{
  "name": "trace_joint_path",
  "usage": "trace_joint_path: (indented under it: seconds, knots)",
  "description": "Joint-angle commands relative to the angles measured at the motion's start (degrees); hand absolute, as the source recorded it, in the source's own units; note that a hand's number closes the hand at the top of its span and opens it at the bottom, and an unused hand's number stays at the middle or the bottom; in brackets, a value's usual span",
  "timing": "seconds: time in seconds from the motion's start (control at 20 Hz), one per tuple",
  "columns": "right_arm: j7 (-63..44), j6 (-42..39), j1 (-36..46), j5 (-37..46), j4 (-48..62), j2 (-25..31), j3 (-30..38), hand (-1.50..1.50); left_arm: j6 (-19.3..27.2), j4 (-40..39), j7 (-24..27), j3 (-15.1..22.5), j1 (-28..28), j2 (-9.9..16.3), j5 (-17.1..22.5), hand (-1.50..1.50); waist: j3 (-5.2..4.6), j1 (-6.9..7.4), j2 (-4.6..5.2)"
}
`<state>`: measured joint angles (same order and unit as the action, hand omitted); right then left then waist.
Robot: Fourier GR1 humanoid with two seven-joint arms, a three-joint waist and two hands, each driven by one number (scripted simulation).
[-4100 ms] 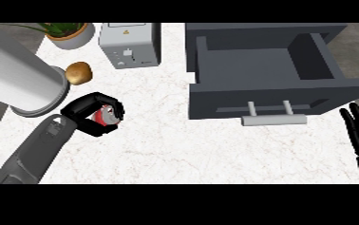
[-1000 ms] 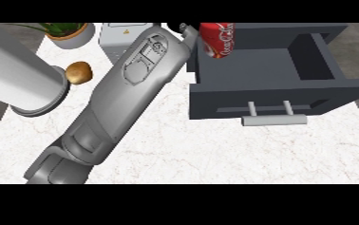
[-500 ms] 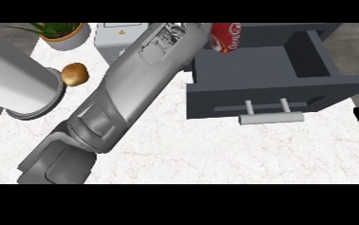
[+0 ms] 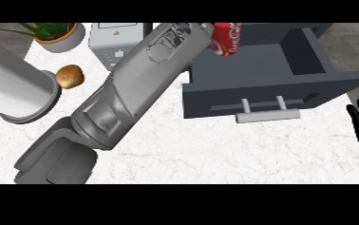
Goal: Pick up the can, place it into the drawer and close the drawer
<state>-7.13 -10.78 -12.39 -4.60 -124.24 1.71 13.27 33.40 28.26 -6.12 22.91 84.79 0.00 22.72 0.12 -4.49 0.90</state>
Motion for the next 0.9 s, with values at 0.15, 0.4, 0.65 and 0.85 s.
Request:
trace_joint_path:
  seconds: [0.15,0.4,0.65,0.85]
  knots:
    - [0.5,1.0,2.5,1.3,2.1,-0.4,-0.5,-1.50,4.6,-1.6,3.8,5.3,-0.9,0.0,3.6,1.50,0.05,-0.91,0.26]
    - [1.7,-0.1,4.1,-0.2,5.0,1.3,1.4,-1.50,3.5,-4.2,6.9,8.2,-2.1,0.0,4.3,1.50,0.06,-1.40,0.54]
    - [-1.0,0.5,5.9,-1.1,3.6,2.4,2.3,-1.50,2.3,-7.4,9.6,9.0,-2.5,0.0,4.9,1.50,0.02,-1.33,0.69]
    - [0.6,-0.7,2.7,-0.2,1.7,1.3,0.3,-1.50,7.0,-5.3,5.8,13.6,-3.1,0.0,5.9,-1.50,0.07,-2.71,0.42]
